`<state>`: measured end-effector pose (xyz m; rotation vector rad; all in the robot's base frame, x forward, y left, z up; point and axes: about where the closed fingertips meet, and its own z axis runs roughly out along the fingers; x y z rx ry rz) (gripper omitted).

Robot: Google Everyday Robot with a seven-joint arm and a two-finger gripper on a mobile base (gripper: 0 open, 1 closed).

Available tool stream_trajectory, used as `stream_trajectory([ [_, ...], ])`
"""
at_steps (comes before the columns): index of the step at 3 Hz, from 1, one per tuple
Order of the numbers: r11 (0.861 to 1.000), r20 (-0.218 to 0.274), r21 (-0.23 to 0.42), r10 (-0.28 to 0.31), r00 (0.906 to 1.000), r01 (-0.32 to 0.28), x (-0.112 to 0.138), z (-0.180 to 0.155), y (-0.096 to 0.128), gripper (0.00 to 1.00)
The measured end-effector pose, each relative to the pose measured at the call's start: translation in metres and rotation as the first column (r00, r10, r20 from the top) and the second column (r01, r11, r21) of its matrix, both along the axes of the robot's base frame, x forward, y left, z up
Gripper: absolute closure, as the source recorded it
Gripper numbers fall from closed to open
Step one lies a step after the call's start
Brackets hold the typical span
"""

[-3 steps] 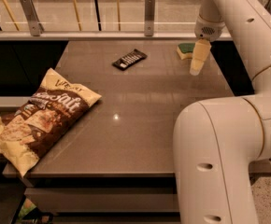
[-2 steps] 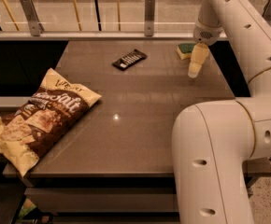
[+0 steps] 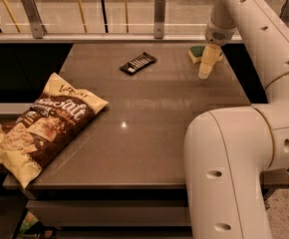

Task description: Move sponge near brown chip bag

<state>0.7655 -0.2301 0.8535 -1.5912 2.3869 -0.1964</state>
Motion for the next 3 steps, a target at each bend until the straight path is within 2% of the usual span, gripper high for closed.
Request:
stream_trajectory([
  [1,1.000,0.074,0.021,0.014,0.9972,-0.015,0.016,0.003,-0.002,0.00],
  [3,0.997,0.117,0.066,0.033,0.9926,-0.041,0.033,-0.015,-0.001,0.00],
])
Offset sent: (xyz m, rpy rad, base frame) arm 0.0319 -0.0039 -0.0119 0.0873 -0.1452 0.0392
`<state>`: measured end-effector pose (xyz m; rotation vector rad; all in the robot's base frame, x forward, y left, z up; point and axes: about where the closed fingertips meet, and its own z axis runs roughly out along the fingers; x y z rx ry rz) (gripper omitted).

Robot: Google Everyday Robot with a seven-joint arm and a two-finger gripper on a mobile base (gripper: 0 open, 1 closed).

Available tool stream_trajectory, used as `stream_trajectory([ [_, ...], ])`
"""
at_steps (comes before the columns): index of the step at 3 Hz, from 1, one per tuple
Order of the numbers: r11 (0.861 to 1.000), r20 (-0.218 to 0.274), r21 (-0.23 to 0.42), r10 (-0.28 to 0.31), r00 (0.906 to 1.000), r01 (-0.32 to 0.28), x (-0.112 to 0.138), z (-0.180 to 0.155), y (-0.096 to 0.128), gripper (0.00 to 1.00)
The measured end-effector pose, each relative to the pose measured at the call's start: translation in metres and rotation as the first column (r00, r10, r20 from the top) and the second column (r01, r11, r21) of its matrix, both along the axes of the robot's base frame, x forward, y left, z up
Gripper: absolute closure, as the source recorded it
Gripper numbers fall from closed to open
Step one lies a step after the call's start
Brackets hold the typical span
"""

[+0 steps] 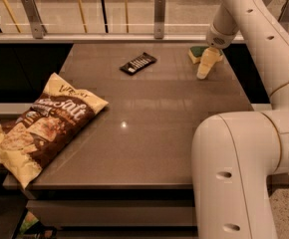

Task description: Move sponge near brown chip bag

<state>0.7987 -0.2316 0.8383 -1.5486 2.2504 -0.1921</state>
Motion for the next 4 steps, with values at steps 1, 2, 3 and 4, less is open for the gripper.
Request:
stream_trajectory([
  [1,1.000,0.010,0.008,0.002,0.9999,-0.002,0.004,-0.004,-0.001,0.00],
  [2,1.000,0.040,0.006,-0.003,0.9992,0.003,0.009,0.003,-0.006,0.00],
  [3,1.000,0.083,-0.013,-0.011,0.9964,0.012,0.016,0.017,-0.009,0.00],
  [4,1.000,0.085,-0.019,-0.008,0.9964,0.009,0.022,0.011,-0.006,0.00],
])
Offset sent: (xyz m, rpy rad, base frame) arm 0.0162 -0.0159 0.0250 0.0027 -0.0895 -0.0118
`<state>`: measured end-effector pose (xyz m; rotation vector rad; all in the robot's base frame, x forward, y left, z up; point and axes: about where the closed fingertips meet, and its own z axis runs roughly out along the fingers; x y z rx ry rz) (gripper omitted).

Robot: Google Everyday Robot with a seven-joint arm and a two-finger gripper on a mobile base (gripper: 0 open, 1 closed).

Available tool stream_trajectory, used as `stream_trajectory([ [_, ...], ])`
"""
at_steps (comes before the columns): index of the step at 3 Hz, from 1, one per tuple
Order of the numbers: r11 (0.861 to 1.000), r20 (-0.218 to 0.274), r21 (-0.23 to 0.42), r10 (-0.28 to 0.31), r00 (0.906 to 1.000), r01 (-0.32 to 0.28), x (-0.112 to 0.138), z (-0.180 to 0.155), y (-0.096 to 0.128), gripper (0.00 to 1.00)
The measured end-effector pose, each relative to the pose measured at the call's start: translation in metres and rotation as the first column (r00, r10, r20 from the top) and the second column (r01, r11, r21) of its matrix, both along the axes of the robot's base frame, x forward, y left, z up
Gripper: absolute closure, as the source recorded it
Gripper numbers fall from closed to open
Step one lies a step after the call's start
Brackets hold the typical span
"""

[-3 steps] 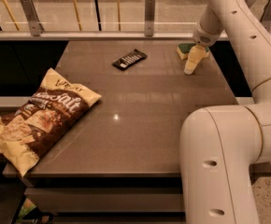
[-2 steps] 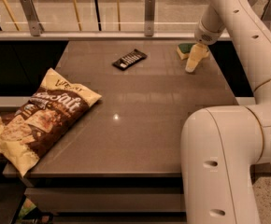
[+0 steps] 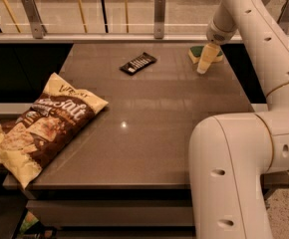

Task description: Move sponge near brown chip bag

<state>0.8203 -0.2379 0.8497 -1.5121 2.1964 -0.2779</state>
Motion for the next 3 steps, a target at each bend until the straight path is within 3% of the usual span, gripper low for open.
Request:
stream_trajectory([
  [2,1.000,0.000,-0.006,-0.008,1.0000,0.008,0.0089,-0.0115,0.0006,0.00],
  [3,1.000,0.000,-0.006,-0.008,1.0000,0.008,0.0089,-0.0110,0.0006,0.19],
])
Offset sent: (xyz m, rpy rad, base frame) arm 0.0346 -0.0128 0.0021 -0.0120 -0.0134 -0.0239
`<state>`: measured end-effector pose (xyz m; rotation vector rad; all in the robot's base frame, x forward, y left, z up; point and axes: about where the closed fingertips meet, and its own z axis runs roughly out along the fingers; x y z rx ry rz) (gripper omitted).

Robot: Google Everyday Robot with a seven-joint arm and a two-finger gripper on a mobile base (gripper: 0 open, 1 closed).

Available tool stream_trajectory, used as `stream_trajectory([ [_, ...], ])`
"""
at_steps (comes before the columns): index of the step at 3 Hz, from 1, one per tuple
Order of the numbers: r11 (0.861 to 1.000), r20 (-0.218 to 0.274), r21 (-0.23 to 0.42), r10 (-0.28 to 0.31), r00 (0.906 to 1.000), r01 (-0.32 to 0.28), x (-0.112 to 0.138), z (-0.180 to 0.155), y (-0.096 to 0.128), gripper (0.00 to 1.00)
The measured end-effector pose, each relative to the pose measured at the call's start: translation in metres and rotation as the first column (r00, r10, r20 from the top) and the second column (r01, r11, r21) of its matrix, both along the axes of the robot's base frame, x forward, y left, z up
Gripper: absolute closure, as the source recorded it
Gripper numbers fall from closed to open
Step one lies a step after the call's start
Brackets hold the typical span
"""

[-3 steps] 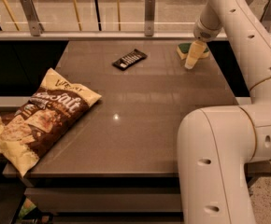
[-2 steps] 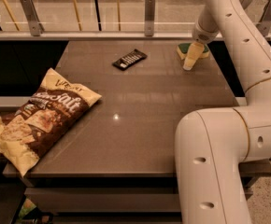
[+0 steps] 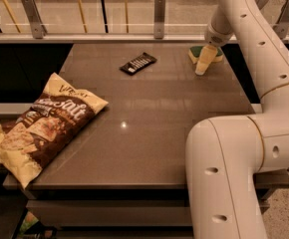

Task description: Move sponge near brown chip bag

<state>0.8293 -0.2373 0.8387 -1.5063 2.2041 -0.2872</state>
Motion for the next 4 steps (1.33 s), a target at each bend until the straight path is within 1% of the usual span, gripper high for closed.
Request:
stream_trajectory([
  [2,1.000,0.000,0.000,0.000,1.0000,0.000,-0.0003,0.0042,0.0002,0.64],
  [3,1.000,-0.003,0.000,0.001,1.0000,-0.001,0.0000,-0.0003,0.0018,0.89],
  [4,1.000,-0.005,0.001,0.002,1.0000,-0.002,0.0005,-0.0009,0.0022,1.00],
])
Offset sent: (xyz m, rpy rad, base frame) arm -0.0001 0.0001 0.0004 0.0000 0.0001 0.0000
